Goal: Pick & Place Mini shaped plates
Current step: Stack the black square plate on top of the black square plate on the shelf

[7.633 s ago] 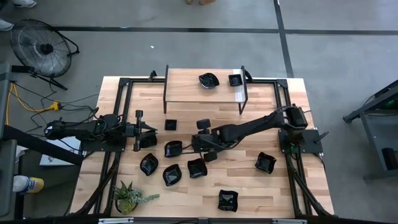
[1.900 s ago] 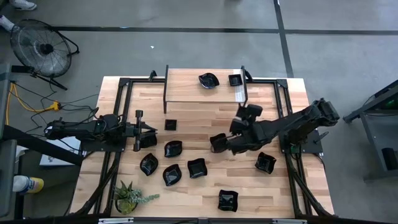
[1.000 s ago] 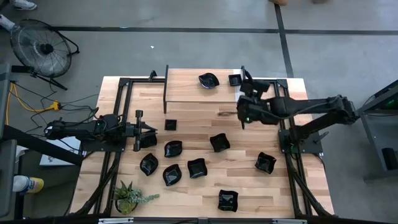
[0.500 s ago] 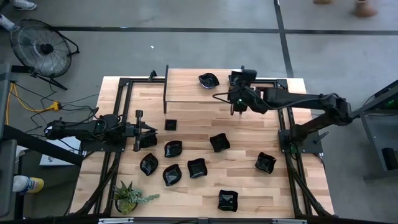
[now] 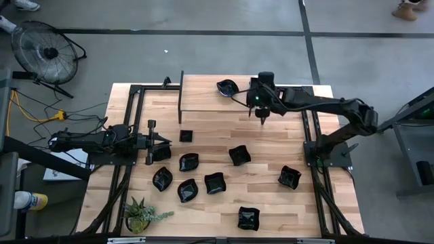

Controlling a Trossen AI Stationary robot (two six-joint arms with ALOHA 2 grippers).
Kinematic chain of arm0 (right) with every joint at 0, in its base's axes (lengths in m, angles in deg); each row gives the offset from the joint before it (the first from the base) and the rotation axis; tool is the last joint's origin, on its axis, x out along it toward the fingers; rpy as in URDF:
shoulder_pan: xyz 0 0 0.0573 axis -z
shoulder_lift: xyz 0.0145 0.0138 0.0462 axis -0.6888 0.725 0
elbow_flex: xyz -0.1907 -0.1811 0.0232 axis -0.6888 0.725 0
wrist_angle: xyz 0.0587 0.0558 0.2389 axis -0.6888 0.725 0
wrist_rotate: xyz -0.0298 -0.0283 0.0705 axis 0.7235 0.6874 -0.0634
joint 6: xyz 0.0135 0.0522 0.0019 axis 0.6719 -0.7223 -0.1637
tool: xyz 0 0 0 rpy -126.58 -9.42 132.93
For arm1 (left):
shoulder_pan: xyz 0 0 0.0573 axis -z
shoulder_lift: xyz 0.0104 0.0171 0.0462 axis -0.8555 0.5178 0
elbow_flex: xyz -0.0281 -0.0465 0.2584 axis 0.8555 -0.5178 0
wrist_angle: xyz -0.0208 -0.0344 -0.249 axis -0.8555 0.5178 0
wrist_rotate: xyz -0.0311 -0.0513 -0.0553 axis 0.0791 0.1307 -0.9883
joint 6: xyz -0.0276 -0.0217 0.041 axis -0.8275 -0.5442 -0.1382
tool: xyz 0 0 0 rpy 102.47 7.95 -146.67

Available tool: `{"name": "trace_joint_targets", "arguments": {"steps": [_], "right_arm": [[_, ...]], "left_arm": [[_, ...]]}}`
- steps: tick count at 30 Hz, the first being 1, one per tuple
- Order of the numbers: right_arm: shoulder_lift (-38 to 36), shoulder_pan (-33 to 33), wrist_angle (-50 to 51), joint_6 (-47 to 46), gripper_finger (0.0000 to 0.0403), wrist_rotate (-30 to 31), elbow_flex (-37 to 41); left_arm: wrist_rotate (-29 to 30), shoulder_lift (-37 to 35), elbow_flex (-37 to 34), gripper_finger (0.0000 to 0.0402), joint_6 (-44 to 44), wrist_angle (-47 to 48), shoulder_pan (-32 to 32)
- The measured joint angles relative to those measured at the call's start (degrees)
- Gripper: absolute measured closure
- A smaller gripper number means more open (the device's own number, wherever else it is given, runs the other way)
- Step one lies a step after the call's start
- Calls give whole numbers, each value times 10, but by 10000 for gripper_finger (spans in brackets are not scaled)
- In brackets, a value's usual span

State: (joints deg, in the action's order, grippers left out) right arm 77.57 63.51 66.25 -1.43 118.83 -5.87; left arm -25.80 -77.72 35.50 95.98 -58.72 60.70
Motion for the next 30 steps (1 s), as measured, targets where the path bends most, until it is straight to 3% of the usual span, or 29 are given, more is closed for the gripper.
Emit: {"name": "trace_joint_targets", "arguments": {"steps": [12, 30], "right_arm": [[4, 46, 6, 87, 401, -87, 0], [4, 79, 13, 129, 397, -128, 0]], "left_arm": [[0, 0, 0, 346, 0, 0, 0], [0, 0, 0, 346, 0, 0, 0]]}}
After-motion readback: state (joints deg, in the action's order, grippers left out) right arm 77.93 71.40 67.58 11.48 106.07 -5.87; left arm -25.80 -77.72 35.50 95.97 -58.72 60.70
